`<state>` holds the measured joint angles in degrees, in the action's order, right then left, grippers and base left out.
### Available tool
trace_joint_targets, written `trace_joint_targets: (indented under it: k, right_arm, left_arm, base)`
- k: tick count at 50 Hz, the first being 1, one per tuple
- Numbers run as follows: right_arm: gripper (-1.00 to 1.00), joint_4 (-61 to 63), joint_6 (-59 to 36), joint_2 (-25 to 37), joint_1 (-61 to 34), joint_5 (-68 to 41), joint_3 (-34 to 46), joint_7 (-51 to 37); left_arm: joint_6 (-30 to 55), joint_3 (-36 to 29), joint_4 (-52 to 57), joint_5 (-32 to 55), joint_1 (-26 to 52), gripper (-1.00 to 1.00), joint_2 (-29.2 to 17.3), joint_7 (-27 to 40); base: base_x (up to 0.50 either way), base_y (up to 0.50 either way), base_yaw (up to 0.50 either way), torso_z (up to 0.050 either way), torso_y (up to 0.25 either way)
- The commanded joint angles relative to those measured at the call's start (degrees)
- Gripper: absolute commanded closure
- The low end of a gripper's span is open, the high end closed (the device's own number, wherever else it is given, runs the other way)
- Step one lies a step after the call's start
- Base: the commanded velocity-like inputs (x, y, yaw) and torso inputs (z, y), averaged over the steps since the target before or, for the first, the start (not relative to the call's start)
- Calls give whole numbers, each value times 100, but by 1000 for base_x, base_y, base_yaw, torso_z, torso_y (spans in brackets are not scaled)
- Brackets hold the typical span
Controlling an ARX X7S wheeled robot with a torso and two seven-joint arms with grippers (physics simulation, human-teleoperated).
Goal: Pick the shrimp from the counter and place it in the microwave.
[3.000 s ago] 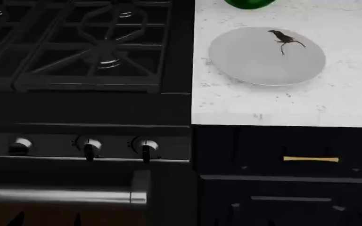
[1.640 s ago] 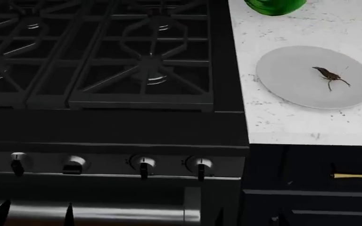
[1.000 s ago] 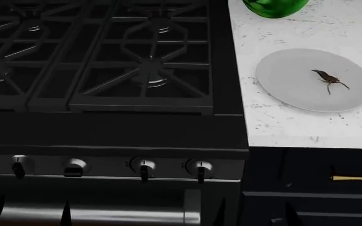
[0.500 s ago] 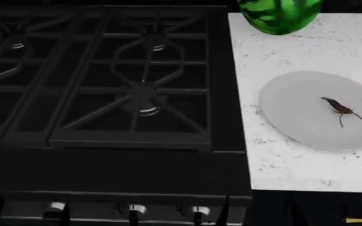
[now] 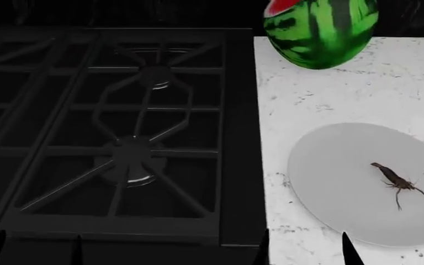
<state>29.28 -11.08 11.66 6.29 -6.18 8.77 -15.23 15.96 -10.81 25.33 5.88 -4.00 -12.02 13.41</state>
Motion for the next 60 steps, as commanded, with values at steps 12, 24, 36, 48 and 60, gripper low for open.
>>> trace_joint_targets:
  k: [12,24,36,48,60]
  right_arm:
    - [-100,-29,-42,-44,-69,52,-60,14]
    - [-100,-45,-36,-20,-56,32,5,-28]
    - [-100,2,-66,36,-62,-24,30,-68]
    - [-100,28,-84,115,-95,-117,56,-141]
    - [-100,-19,-47,165,-117,-129,139,-209]
  left_arm:
    - [-189,99,-112,223,70,-100,5,-67]
    - [-236,72,-108,276,31,-100,-69,12]
    - [-249,38,-100,329,49,-100,-114,88]
    - [-216,-2,-80,364,87,-100,-153,147]
    - [-226,2,-100,410,101,-100,-194,192]
  base:
    - [362,-139,0,0,0]
    - [289,-171,0,0,1]
    - [188,-190,0,0,0]
    - [172,-189,0,0,0]
    - [164,-189,0,0,0]
